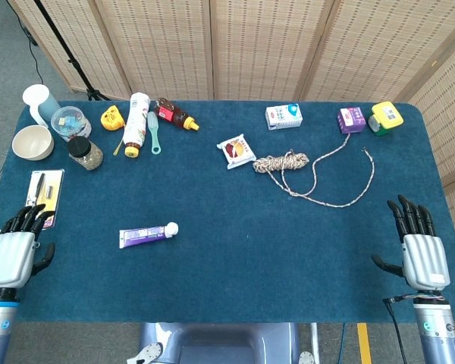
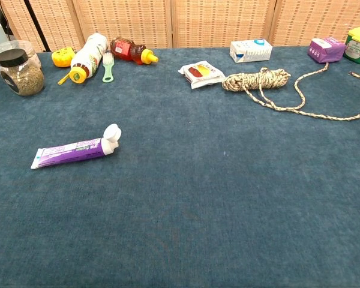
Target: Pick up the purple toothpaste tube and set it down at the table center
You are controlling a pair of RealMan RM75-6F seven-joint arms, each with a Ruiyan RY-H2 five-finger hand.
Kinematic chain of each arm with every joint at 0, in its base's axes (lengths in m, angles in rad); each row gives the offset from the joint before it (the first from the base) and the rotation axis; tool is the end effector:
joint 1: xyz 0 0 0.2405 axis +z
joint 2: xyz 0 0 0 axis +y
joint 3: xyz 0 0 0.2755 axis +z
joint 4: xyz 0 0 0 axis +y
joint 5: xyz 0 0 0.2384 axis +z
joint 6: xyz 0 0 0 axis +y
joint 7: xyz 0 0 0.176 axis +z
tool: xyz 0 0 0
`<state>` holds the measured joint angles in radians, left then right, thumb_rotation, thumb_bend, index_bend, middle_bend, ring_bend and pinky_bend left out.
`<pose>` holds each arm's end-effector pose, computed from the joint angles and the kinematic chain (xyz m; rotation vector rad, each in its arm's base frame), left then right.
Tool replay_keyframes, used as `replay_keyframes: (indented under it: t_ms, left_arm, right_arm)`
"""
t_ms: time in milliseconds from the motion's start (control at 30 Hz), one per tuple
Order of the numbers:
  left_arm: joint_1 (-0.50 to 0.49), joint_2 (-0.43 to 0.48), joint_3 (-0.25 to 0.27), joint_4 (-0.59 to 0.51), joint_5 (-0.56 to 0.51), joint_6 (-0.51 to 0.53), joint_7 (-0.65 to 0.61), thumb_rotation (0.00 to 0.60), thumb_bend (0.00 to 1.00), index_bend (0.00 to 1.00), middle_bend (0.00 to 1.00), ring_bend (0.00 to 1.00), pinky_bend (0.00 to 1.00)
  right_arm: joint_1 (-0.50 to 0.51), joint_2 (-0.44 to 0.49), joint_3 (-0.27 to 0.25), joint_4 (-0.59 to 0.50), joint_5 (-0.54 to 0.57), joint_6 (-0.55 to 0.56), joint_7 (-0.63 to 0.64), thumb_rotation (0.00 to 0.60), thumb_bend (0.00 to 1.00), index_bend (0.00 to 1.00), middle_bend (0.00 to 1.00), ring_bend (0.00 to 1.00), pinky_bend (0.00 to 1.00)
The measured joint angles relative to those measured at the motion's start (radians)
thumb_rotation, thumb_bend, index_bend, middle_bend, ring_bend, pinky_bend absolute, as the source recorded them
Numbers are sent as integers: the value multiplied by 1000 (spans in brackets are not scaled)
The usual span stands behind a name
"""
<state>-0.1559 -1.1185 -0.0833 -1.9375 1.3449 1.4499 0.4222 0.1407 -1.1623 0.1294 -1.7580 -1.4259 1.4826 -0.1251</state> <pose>-0.2691 0.2357 0.1191 -1.4041 -0.8830 -0.8006 -0.2916 -0.2482 0.1303 1.3120 -0.9081 1.0110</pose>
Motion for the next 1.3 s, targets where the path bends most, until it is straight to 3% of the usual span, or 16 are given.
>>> replay_keyframes:
  t_ms: [233,500,867,1300]
  left_arm:
    - [-56,-9,-20,12,-36,-77,26,597,402,319,294,342,325]
    - [-161,-32,-45,24,-107,-222,56,526,329,314,289,338,325]
    - [-292,-147,-71,95,-227,-352,105,509,318,299,280,331,325]
    - [-367,-300,-63,192,-295,-377,158,506,317,296,274,331,325]
  right_arm:
    - [-1,0,3,1,10,-4,1,600,64,0,0,0,0]
    - [-10,5,5,-2,19,4,0,600,63,0,0,0,0]
    - [-15,13,8,-18,20,10,-9,600,63,0,0,0,0]
    - [-37,34,4,-33,11,38,0,600,63,0,0,0,0]
